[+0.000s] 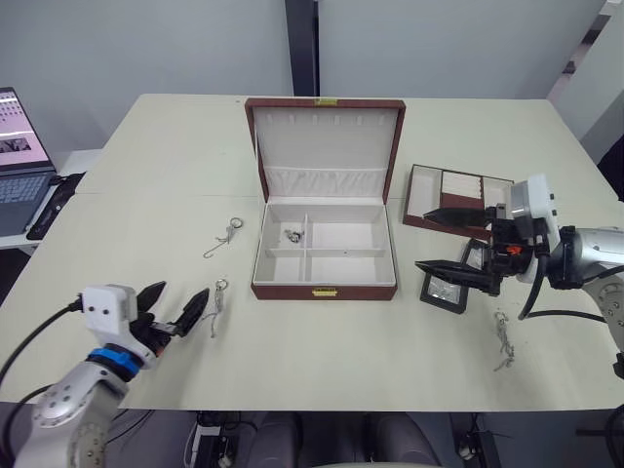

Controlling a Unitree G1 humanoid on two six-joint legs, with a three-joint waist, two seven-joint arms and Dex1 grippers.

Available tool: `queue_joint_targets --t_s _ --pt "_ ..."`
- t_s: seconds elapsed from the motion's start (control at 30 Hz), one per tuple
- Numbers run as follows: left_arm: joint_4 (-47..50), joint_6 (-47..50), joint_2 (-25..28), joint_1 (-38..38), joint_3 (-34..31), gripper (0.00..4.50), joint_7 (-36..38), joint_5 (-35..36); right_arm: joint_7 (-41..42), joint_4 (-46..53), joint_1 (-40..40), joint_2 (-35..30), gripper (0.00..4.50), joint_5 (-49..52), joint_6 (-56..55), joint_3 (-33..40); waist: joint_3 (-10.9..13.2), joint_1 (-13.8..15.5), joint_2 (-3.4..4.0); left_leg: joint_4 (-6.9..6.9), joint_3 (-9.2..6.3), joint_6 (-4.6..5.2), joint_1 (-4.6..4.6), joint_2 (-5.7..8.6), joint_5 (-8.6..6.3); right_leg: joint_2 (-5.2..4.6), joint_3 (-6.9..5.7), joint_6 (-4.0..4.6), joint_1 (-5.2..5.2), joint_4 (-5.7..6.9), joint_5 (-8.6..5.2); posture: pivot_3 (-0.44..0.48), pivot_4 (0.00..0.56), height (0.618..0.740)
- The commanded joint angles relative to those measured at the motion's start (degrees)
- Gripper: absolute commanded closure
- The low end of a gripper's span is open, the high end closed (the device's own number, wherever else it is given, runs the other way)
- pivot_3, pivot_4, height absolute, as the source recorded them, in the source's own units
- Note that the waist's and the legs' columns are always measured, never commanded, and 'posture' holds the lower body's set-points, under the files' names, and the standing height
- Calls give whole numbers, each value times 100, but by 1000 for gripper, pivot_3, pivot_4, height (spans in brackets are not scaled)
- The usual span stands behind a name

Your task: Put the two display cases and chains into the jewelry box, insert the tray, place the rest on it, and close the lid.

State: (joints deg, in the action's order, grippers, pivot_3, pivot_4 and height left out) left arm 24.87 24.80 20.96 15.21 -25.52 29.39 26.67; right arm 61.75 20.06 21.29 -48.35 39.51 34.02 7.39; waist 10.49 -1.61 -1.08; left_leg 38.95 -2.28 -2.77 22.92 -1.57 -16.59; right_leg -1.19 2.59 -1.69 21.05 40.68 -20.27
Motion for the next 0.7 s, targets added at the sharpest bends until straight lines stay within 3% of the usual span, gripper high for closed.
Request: queue_joint_targets --t_s 0.03,0.33,0.7 --pt "287 -211 -248 88 403 25 -445 -339 12 130 114 8 0 20 -52 -27 0 -2 0 0 0 0 0 -1 0 1 0 0 0 0 0 0 150 740" --pt "305 -118 -749 -142 1222 25 -1476 -1095 -25 276 143 69 0 87 21 -166 0 0 0 0 -1 0 -1 -2 0 4 -1 0 1 2 0 0 150 740" --pt "546 425 -730 -146 1355 25 -1894 -1252 -82 424 38 73 0 134 125 -92 0 -3 0 0 3 0 -2 -1 0 6 -5 0 1 3 0 0 150 740"
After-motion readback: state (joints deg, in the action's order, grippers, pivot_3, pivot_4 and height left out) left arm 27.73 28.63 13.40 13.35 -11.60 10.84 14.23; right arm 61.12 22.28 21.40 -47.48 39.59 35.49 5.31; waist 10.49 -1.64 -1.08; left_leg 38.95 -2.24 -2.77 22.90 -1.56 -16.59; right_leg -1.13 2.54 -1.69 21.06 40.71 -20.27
